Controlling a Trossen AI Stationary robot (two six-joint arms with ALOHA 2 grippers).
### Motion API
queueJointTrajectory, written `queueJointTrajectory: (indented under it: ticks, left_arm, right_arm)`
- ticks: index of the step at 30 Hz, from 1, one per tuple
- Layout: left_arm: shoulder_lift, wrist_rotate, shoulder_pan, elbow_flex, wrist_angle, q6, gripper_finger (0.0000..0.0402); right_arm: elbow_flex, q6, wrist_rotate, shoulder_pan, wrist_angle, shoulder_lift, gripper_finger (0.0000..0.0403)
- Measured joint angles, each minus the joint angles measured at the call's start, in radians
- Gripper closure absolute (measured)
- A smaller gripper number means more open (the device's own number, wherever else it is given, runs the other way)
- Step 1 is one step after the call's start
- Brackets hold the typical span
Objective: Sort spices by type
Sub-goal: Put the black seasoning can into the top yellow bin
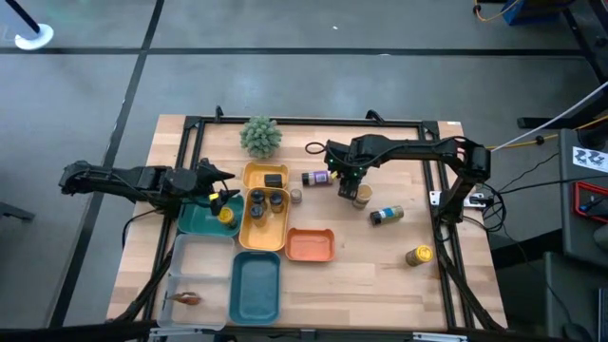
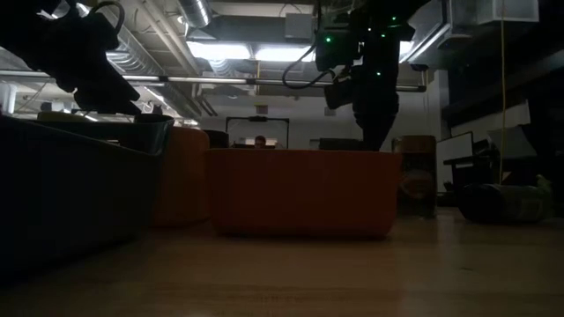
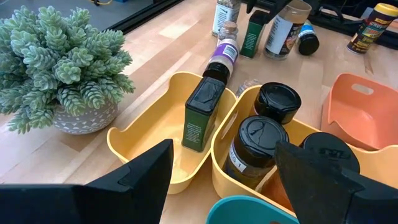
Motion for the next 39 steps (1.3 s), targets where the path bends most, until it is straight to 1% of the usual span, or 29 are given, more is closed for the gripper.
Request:
queueJointTrajectory:
  ticks: [10, 18, 24, 27, 32, 36, 39]
  left_arm:
    - [0.0, 0.0, 0.0, 0.0, 0.0, 0.0, 0.0139]
    - [0.0, 0.0, 0.0, 0.0, 0.0, -0.001, 0.0139]
    - [0.0, 0.0, 0.0, 0.0, 0.0, -0.002, 0.0139]
    - [0.0, 0.0, 0.0, 0.0, 0.0, -0.008, 0.0139]
    - [0.0, 0.0, 0.0, 0.0, 0.0, -0.008, 0.0139]
    - [0.0, 0.0, 0.0, 0.0, 0.0, -0.008, 0.0139]
    - [0.0, 0.0, 0.0, 0.0, 0.0, -0.008, 0.0139]
  right_arm:
    - [0.0, -0.006, 0.001, 0.0, 0.0, 0.003, 0.0198]
    - [0.0, -0.05, -0.009, 0.0, 0.009, 0.079, 0.0198]
    - [0.0, -0.051, -0.017, 0.0, 0.014, 0.121, 0.02]
    - [0.0, -0.051, -0.018, 0.0, 0.014, 0.122, 0.0217]
    - [0.005, -0.045, -0.056, 0.0, 0.008, 0.123, 0.0278]
    - [0.044, -0.044, -0.082, 0.0, -0.008, 0.124, 0.0278]
    - [0.107, -0.043, -0.097, 0.0, -0.027, 0.124, 0.0278]
